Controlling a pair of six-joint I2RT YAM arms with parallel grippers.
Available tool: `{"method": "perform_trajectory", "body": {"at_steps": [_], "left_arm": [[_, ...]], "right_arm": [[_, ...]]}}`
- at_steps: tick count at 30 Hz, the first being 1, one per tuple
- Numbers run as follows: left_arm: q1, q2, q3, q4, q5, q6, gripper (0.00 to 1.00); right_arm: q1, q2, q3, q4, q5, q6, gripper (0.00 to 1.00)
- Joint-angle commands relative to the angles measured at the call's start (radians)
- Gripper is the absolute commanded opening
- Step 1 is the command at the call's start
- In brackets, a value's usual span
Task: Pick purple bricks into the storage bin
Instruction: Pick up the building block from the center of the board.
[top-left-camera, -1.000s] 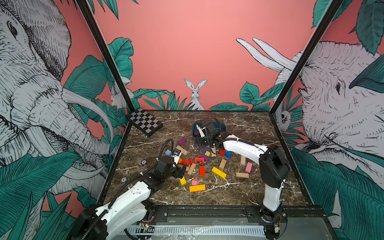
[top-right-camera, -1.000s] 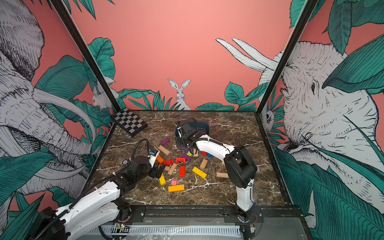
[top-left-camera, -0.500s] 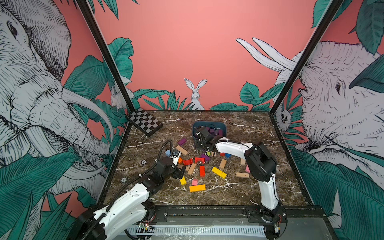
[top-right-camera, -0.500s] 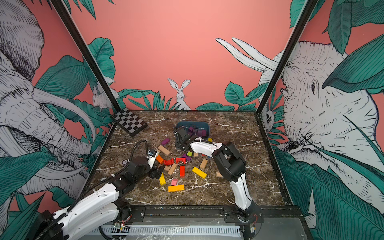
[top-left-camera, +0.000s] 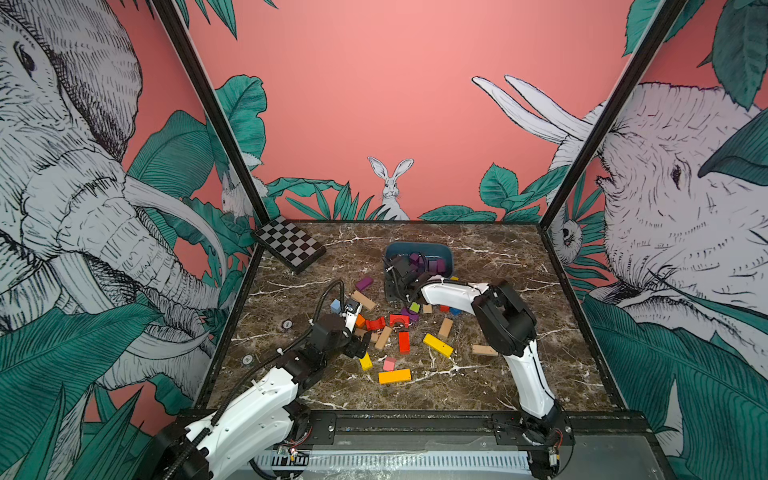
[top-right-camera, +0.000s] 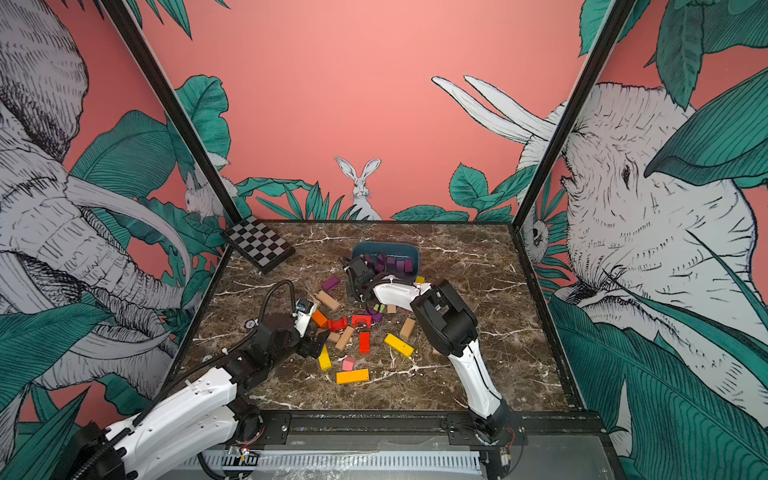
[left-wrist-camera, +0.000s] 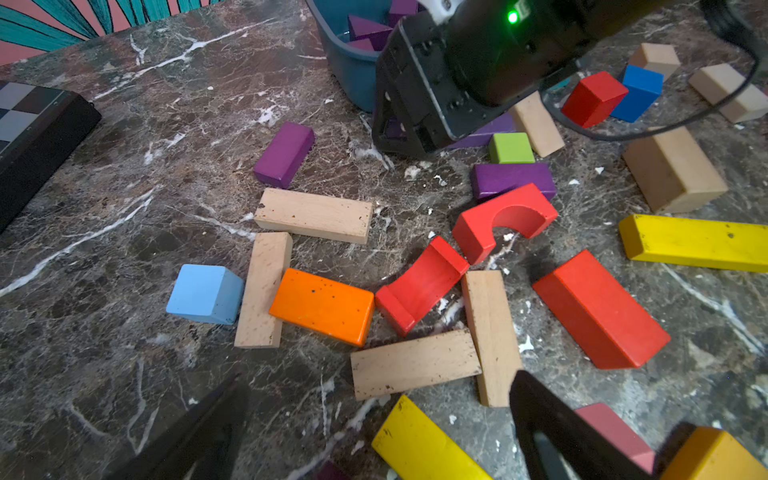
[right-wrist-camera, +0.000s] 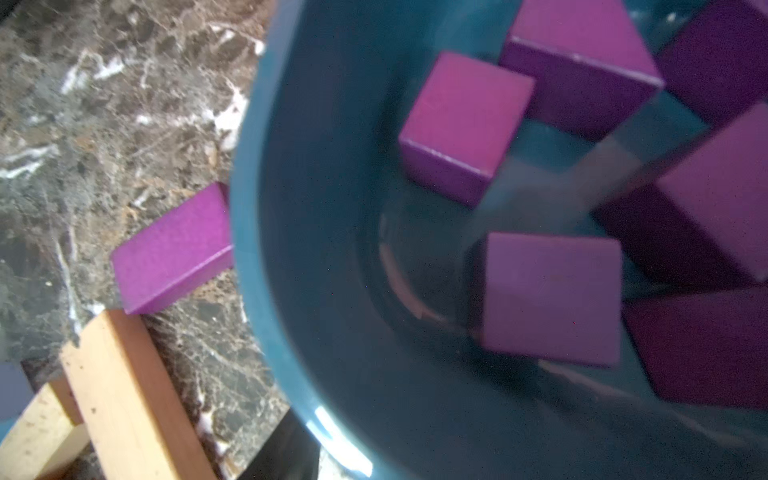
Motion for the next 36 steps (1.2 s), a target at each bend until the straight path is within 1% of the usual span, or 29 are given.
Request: {"method": "perform_trajectory", "body": {"at_steps": [1,10,14,18,21,24,27,30,36], "left_arm": [[-0.004,-0.02,-0.017,0.017,0.004,0.003,0.99],[-0.004,-0.03,-0.021,0.018,0.004,0.003,0.99],[-0.004,-0.033,-0.021,0.018,0.004,0.003,0.99],[-0.005,-0.034,-0.023,0.017,0.005,0.003,0.99],[-0.004,-0.034,-0.023,0.017,0.005,0.003,0.99],[-0.004,-0.034,-0.023,0.017,0.003,0.003,0.99],[-0.004,-0.036,-0.024,0.018,0.003,0.003,0.99],[-0.004,-0.039,-0.025,0.019,0.005,0.003,0.99],[-0.004,-0.034,-0.023,0.021,0.004,0.003,0.99]], "right_arm": [[0.002,0.02,0.036,0.015,0.014,0.017,0.48],[0.002,0.069,0.096,-0.003,0.018,0.01,0.49],[0.004,0.075,0.111,-0.007,0.018,0.004,0.46],[0.004,0.064,0.111,-0.008,0.016,-0.008,0.36],[0.006,0.044,0.104,-0.01,0.013,-0.025,0.25],[0.016,0.012,0.111,-0.044,-0.023,-0.062,0.18],[0.027,-0.042,0.147,-0.122,-0.083,-0.136,0.16],[0.03,-0.132,0.135,-0.162,-0.113,-0.19,0.14],[-0.003,-0.291,0.082,-0.176,-0.081,-0.239,0.14]]}}
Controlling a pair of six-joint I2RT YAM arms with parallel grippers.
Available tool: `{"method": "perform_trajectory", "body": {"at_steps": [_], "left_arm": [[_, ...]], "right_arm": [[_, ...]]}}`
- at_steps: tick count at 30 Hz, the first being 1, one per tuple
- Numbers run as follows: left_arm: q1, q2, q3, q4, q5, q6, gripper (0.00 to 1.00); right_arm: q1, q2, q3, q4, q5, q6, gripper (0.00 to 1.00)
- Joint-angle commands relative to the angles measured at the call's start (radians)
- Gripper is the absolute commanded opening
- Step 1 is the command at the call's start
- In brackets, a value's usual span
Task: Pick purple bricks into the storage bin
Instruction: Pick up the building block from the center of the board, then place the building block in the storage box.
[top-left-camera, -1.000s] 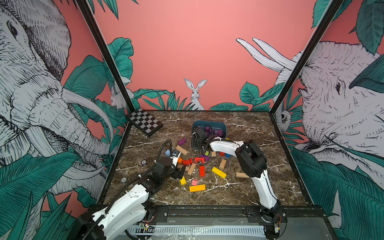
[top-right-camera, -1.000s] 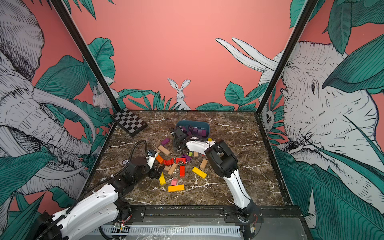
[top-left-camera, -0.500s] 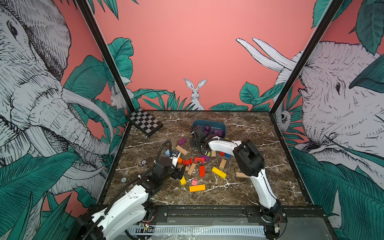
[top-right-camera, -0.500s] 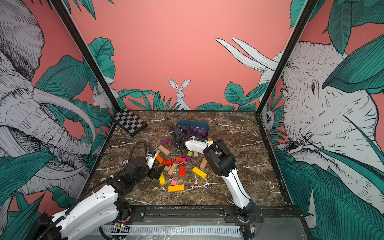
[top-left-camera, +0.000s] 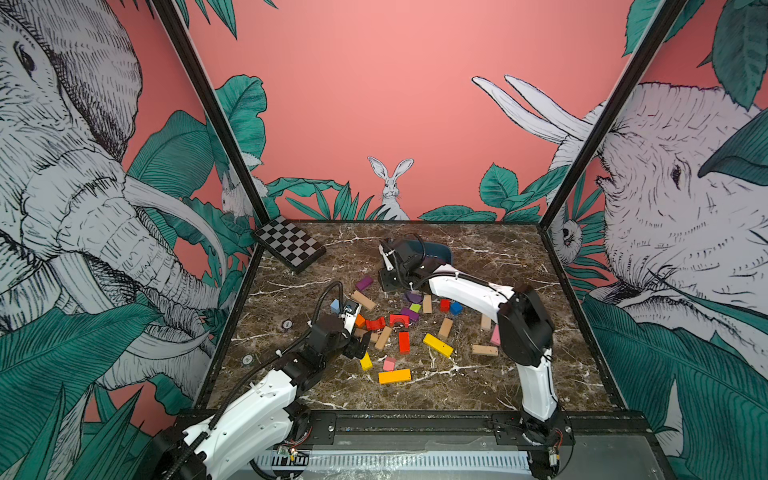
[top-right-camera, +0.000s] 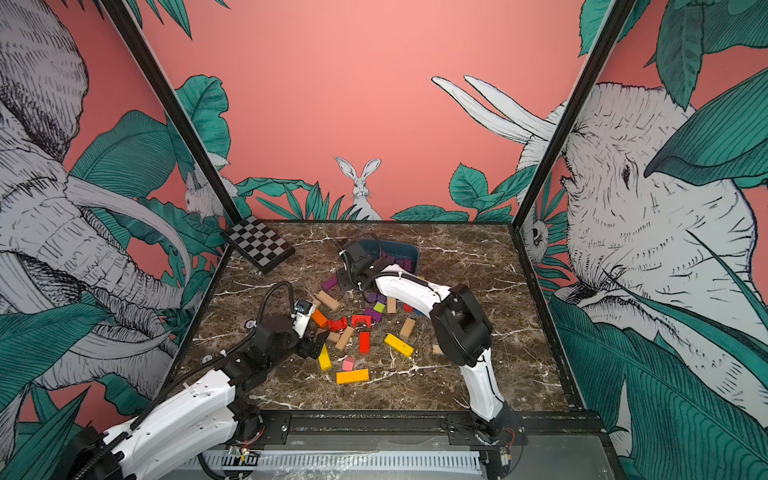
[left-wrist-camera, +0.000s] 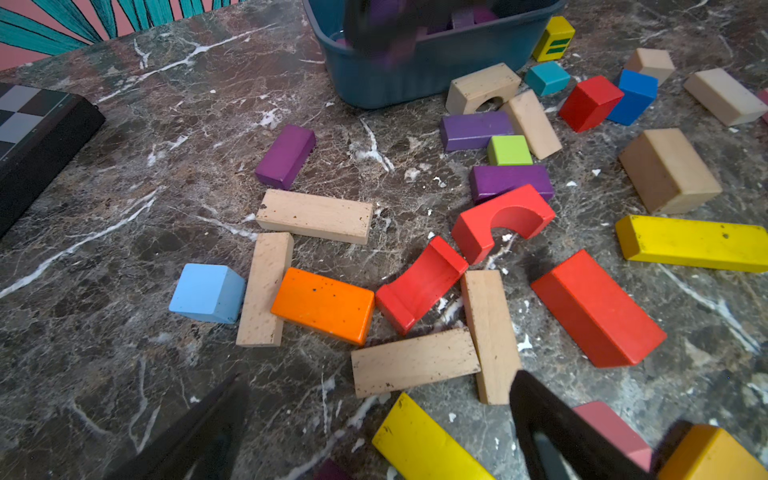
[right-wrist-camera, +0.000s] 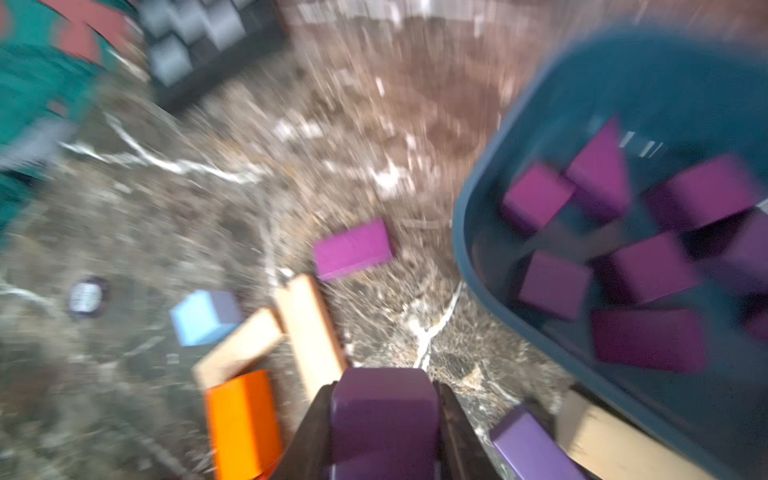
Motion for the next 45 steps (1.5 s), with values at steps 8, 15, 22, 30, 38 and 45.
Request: {"method": "perform_trajectory", "body": {"at_steps": [8,15,22,30,38,45], "left_arm": [[-0.004,-0.011,-0.012,0.019,0.009,0.003,0.99],[-0.004,-0.017,-0.014,0.02,0.008,0.002,0.99],[-0.004,-0.006,-0.01,0.023,0.016,0.005,0.99],[-0.004,-0.006,-0.011,0.023,0.017,0.005,0.99],[-0.004,-0.002,-0.009,0.023,0.019,0.006,0.99],[-0.004,-0.002,-0.01,0.023,0.015,0.006,0.99]], "right_arm": [[-0.163,-0.117,-0.101,0.011,0.088,-0.048,0.14],[-0.254,-0.108,-0.182,0.031,0.11,-0.052,0.14],[-0.281,-0.066,-0.197,0.029,0.086,-0.072,0.14],[-0.316,-0.019,-0.191,0.032,0.089,-0.079,0.18],[-0.34,0.062,-0.128,0.077,0.14,-0.129,0.17],[-0.342,0.11,-0.08,0.089,0.207,-0.172,0.19]]}}
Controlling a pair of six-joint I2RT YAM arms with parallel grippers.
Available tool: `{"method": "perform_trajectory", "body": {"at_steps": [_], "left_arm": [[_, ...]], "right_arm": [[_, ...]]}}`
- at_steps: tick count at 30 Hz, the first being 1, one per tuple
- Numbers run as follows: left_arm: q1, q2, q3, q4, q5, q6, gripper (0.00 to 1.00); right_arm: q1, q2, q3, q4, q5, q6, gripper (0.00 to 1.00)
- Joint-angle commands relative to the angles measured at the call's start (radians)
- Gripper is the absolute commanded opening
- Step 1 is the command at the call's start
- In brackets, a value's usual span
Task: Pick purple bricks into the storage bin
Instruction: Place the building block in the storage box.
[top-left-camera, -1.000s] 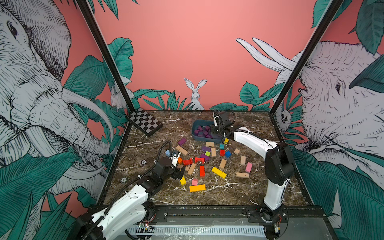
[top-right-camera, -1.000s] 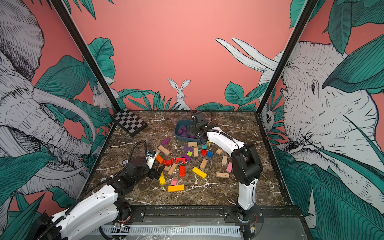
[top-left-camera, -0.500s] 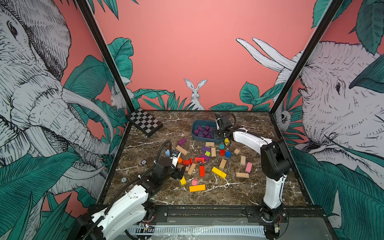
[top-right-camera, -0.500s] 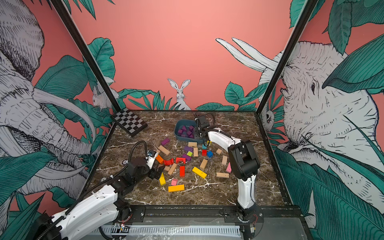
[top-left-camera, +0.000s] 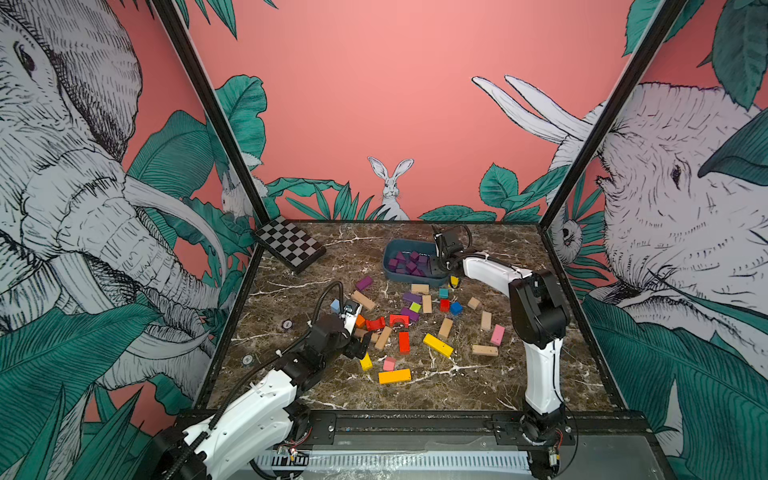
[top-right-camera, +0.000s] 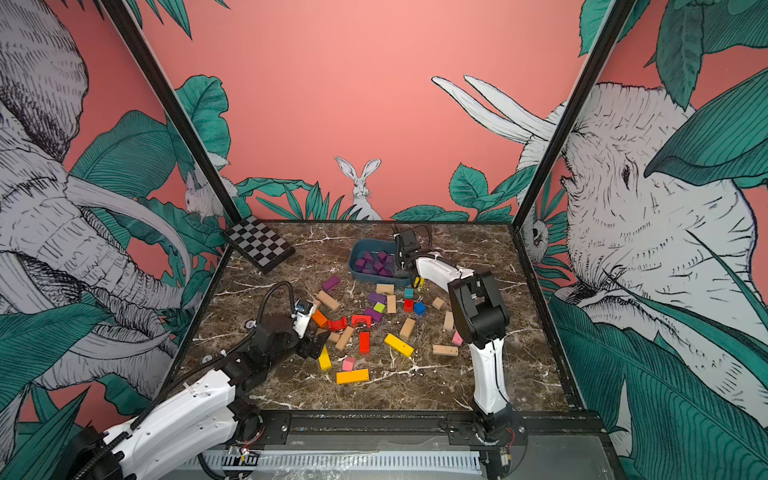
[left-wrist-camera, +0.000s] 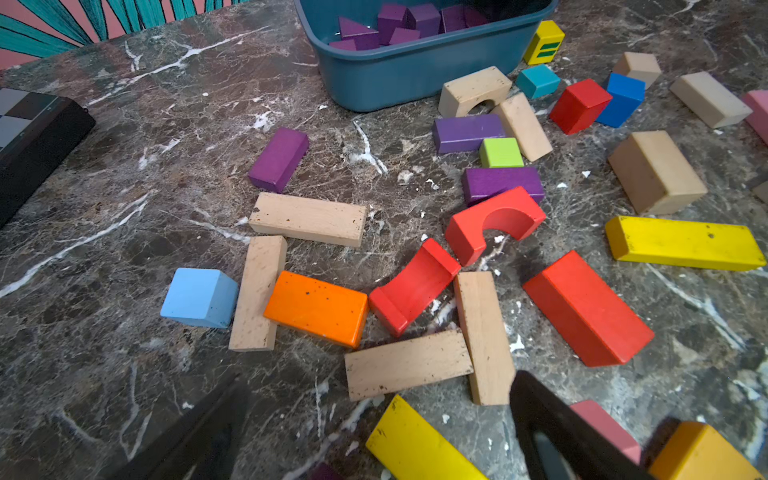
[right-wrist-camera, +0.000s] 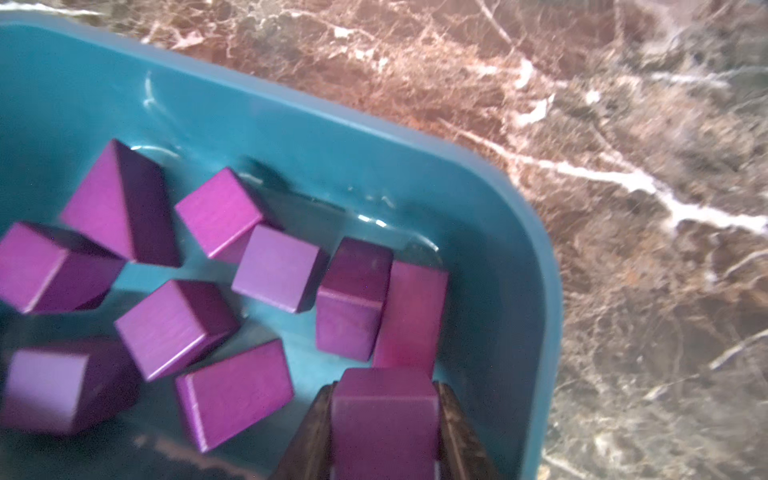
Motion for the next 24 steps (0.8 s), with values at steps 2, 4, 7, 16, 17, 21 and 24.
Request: {"method": "perform_trajectory", "body": {"at_steps": [2,4,7,16,17,21,24], "left_arm": [[-0.004,-0.004,-0.009,0.017,-0.001,0.005,0.99],[-0.004,-0.001,-0.009,0.017,-0.001,0.005,0.99],[-0.004,0.004,-0.007,0.017,-0.002,0.005,0.99],[-0.004,0.011,-0.004,0.017,-0.002,0.005,0.99],[-0.004,0.011,-0.004,0.018,-0.002,0.005,0.99],[-0.004,0.013,-0.003,0.018,-0.001,0.005,0.99],[-0.004,0.015,-0.003,0.017,0.0,0.005,0.99]], "right_arm": [[0.0,0.021,0.042,0.036,0.067,-0.039,0.19],[0.0,0.033,0.056,0.027,0.076,-0.046,0.2],[0.0,0.045,0.074,0.021,0.082,-0.055,0.24],[0.0,0.026,0.095,0.008,0.11,-0.102,0.43],[0.0,0.019,0.095,0.007,0.111,-0.107,0.45],[-0.001,-0.011,0.094,0.002,0.106,-0.123,0.52],[0.0,-0.048,0.079,0.007,0.09,-0.124,0.52]]}}
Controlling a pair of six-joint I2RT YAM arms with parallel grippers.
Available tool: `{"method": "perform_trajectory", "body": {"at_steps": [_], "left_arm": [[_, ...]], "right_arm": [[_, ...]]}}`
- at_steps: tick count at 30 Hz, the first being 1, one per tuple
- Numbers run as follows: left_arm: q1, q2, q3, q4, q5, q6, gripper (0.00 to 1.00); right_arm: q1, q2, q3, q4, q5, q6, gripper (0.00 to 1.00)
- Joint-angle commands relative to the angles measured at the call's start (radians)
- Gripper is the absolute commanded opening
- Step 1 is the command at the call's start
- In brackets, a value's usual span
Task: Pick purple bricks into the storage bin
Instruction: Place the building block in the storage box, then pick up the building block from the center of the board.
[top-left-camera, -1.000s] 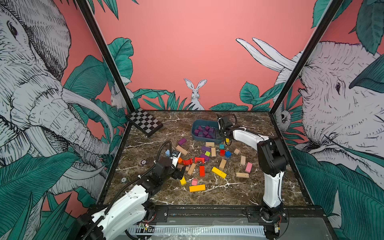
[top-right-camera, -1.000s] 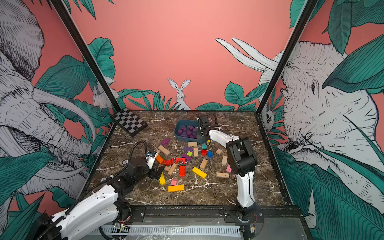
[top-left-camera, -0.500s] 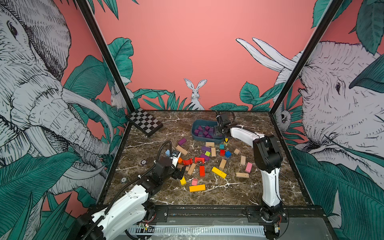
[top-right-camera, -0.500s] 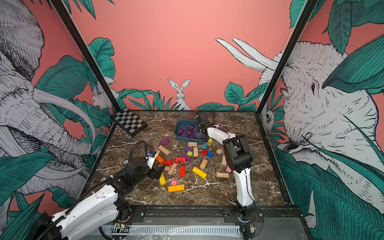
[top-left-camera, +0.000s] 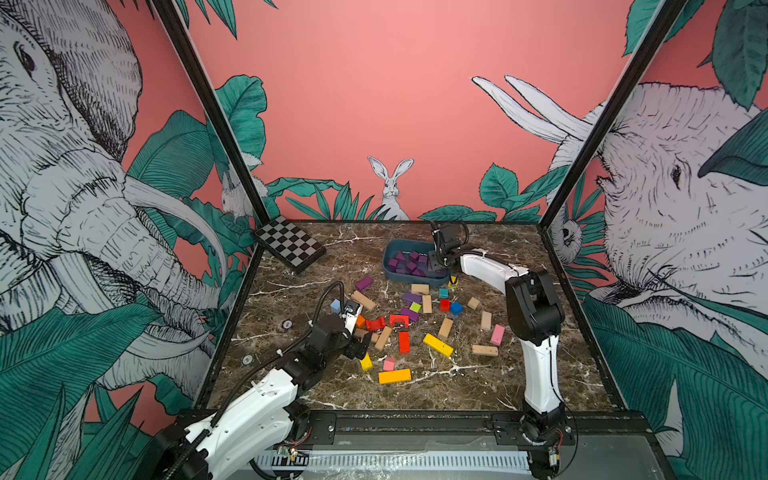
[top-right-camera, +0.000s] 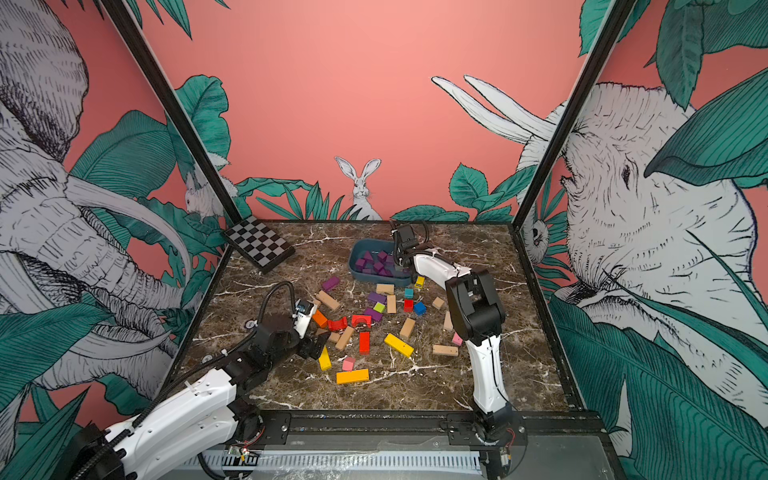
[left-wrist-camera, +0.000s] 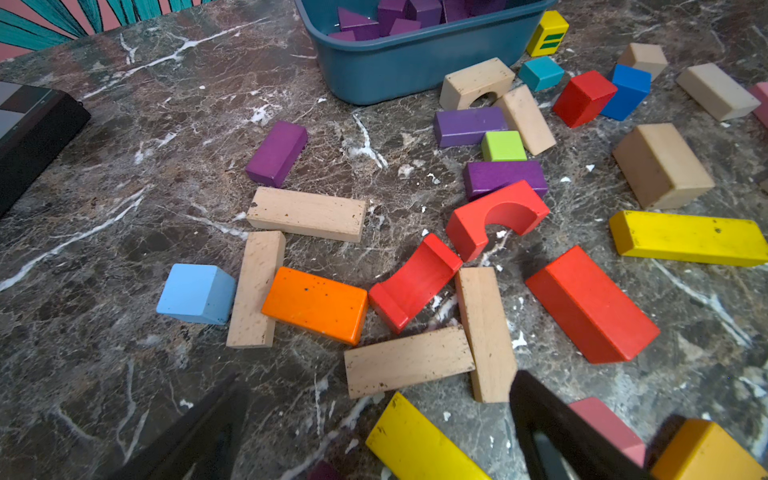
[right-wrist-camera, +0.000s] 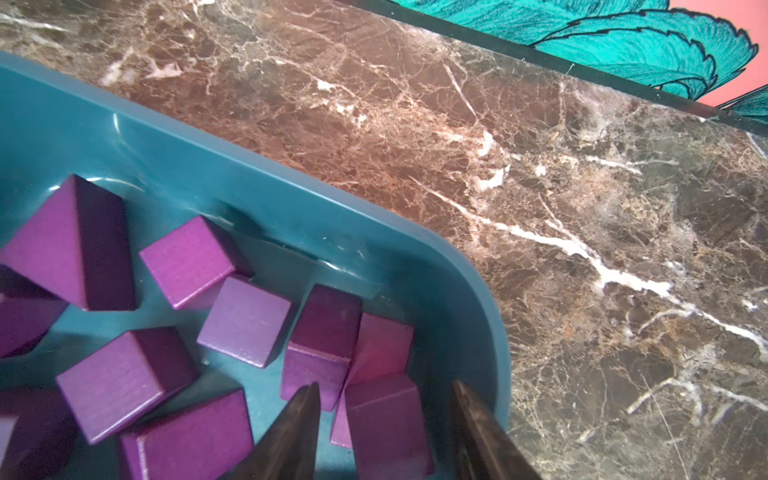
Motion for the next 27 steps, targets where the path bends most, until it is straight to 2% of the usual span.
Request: {"method": "perform_trajectory", "body": {"at_steps": [1,6,11,14,21,27], "left_arm": [[-0.004,0.0,-0.003,0.019,-0.001,0.005,0.99],[-0.004,0.003,-0.003,0.02,0.0,0.004,0.99],[-0.004,0.007,-0.001,0.021,0.003,0.007,0.99],[-0.004,0.008,-0.002,0.022,0.002,0.006,0.99],[-0.004,-0.005,-0.006,0.021,0.004,0.005,0.99],[-0.004,-0.004,-0.006,0.022,0.002,0.005,0.99]], "right_arm": [[0.002,-0.095,0.002,0.004,-0.001,-0.016,0.52],[0.024,-0.206,-0.073,0.013,-0.049,-0.012,0.54],[0.079,-0.318,-0.186,-0.001,-0.129,-0.022,0.66],[0.126,-0.353,-0.259,0.004,-0.152,0.003,0.69],[0.235,-0.341,-0.373,0.025,-0.205,0.08,0.66],[0.245,-0.279,-0.429,0.169,-0.337,0.295,0.66]]}}
